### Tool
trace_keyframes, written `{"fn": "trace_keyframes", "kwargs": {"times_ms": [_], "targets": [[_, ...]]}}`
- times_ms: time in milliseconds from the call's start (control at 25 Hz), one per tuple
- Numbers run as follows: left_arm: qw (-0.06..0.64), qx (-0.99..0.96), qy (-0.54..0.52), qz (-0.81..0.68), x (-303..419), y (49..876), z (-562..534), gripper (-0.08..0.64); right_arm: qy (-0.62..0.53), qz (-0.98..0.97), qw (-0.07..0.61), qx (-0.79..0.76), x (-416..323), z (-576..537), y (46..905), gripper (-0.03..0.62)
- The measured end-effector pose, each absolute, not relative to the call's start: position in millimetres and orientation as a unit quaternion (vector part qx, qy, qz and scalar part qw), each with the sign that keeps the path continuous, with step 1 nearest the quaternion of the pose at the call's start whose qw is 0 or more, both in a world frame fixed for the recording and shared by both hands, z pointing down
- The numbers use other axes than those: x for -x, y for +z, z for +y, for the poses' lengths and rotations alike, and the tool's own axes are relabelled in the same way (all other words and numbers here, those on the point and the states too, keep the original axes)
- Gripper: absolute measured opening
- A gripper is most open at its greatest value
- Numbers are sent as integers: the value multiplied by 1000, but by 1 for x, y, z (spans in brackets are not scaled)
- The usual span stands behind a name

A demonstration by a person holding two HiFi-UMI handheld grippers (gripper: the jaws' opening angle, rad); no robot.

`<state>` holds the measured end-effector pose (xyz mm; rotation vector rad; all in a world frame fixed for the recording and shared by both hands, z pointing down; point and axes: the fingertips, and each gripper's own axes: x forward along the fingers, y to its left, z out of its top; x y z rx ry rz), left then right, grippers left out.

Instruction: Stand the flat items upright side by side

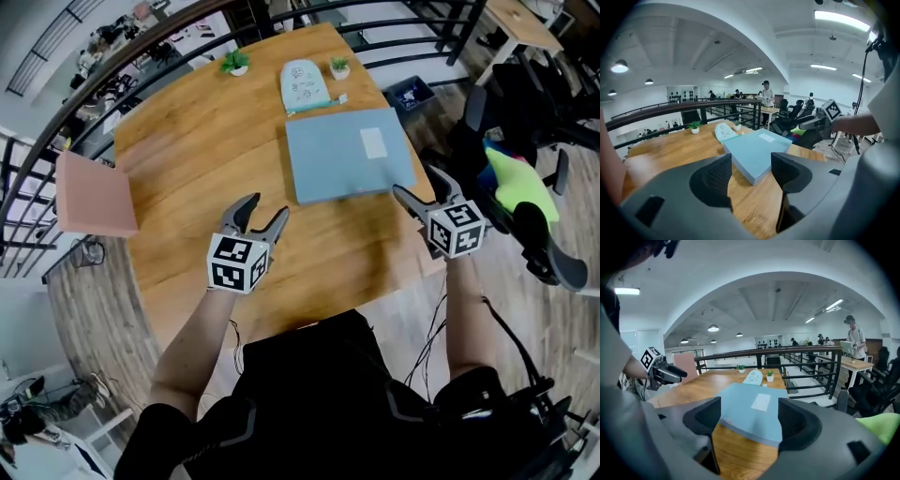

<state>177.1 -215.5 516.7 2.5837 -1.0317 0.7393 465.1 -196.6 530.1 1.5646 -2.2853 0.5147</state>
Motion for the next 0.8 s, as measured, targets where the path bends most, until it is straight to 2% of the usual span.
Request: {"fn": "trace_keyframes", "kwargs": {"times_ms": [480, 800], "targets": [[174, -870, 335, -317, -208, 617, -226, 293, 243, -787, 256, -506, -494, -194, 640, 382], [159, -857, 401, -282, -224, 661, -234, 302, 232, -781, 324, -482, -504, -203, 683, 382]]}}
